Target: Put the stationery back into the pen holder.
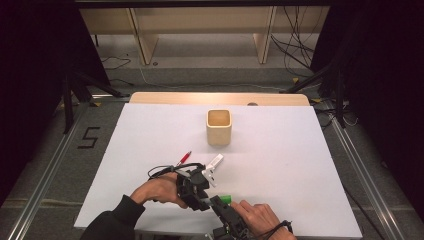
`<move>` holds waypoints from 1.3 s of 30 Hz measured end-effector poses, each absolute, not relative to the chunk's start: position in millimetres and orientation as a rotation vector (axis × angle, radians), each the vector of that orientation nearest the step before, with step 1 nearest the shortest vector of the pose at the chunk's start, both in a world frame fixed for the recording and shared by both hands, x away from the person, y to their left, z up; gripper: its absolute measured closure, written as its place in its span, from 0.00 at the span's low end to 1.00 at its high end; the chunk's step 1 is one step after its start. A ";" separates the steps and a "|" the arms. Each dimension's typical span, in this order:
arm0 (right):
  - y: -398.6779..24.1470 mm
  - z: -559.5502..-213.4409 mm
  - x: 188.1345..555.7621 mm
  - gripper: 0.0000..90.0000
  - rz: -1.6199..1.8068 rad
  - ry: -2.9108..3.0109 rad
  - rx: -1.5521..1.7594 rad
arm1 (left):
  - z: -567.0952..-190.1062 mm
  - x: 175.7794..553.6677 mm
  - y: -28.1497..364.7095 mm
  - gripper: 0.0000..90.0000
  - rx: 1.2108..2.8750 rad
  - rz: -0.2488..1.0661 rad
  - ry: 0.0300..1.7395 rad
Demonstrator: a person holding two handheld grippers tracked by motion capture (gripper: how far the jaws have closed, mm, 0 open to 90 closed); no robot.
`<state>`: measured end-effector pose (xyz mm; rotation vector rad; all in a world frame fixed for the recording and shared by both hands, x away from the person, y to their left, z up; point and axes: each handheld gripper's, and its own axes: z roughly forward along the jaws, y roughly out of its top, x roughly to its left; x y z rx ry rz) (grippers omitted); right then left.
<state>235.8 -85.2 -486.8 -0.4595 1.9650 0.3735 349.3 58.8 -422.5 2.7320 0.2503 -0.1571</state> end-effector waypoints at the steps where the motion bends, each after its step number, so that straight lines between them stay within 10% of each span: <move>1: -85.1 -486.9 235.8 0.75 0.374 1.966 -0.460 | -423.0 349.5 58.4 0.69 2.737 -0.164 0.248; 22: -84.6 -488.8 232.9 0.73 0.397 1.961 -0.533 | -430.2 358.2 58.0 0.85 2.753 -0.345 0.229; 39: -103.1 -470.6 235.6 0.51 0.509 2.046 -0.309 | -429.9 365.9 86.1 0.85 2.640 -0.252 0.437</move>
